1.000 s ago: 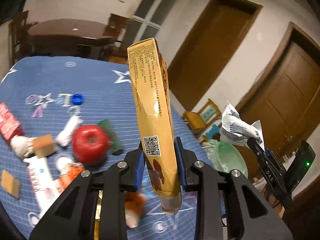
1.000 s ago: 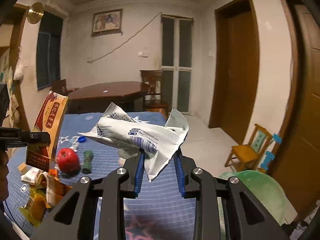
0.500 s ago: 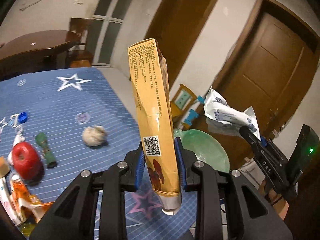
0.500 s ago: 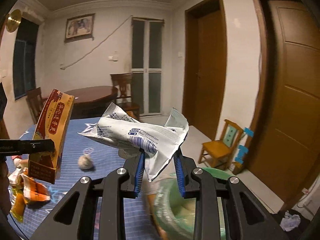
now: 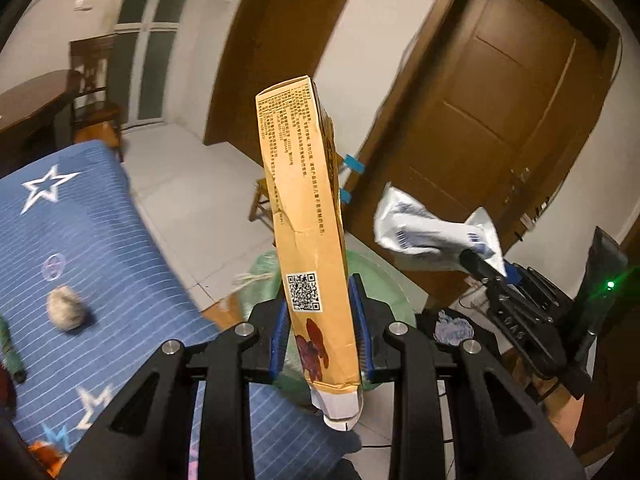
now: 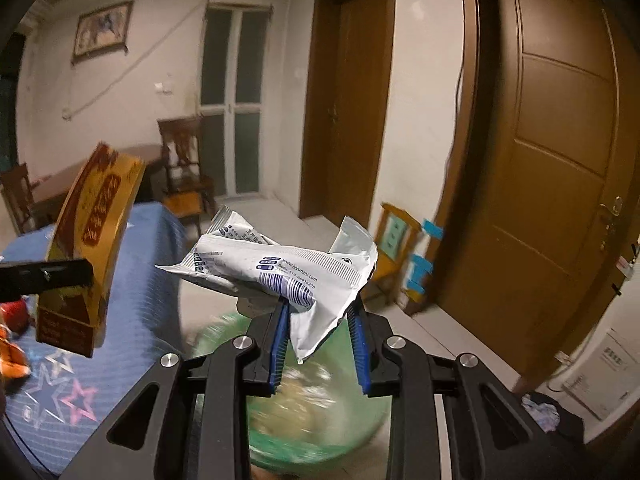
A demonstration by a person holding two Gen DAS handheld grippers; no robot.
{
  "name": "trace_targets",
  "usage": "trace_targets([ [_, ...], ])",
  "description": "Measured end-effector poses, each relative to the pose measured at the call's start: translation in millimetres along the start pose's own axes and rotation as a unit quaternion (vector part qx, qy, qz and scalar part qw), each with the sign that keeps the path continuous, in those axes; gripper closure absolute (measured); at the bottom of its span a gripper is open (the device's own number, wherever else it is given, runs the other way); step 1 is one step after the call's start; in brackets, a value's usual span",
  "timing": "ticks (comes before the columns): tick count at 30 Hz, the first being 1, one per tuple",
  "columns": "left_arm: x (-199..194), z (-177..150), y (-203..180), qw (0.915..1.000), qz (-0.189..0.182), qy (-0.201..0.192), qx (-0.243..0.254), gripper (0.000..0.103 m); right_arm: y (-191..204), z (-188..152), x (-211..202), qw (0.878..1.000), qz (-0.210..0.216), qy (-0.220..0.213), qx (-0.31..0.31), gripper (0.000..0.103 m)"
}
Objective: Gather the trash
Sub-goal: 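Carry the yellow box and toothpaste tube with both tools over the green bin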
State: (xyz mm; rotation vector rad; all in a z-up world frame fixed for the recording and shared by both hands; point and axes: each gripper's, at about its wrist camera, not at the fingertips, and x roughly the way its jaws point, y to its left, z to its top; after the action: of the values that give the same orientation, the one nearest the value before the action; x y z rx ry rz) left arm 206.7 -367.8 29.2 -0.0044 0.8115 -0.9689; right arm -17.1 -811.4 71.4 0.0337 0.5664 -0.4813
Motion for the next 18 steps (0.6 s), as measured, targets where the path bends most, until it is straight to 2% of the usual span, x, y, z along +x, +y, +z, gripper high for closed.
trace_targets([
  [7, 59, 11, -15, 0.9991, -0.012, 0.040, 0.008, 0.077, -41, -10, 53, 0.997, -0.027, 0.063, -0.019, 0.074],
  [13, 106, 5, -11, 0.9970, -0.007, 0.077, 0.001, 0.077, -39, -24, 88, 0.993, -0.040, 0.100, -0.043, 0.074],
  [18, 130, -2, -9, 0.9950, 0.000, 0.100, -0.004, 0.077, -34, -39, 105, 0.991, -0.040, 0.120, -0.051, 0.074],
])
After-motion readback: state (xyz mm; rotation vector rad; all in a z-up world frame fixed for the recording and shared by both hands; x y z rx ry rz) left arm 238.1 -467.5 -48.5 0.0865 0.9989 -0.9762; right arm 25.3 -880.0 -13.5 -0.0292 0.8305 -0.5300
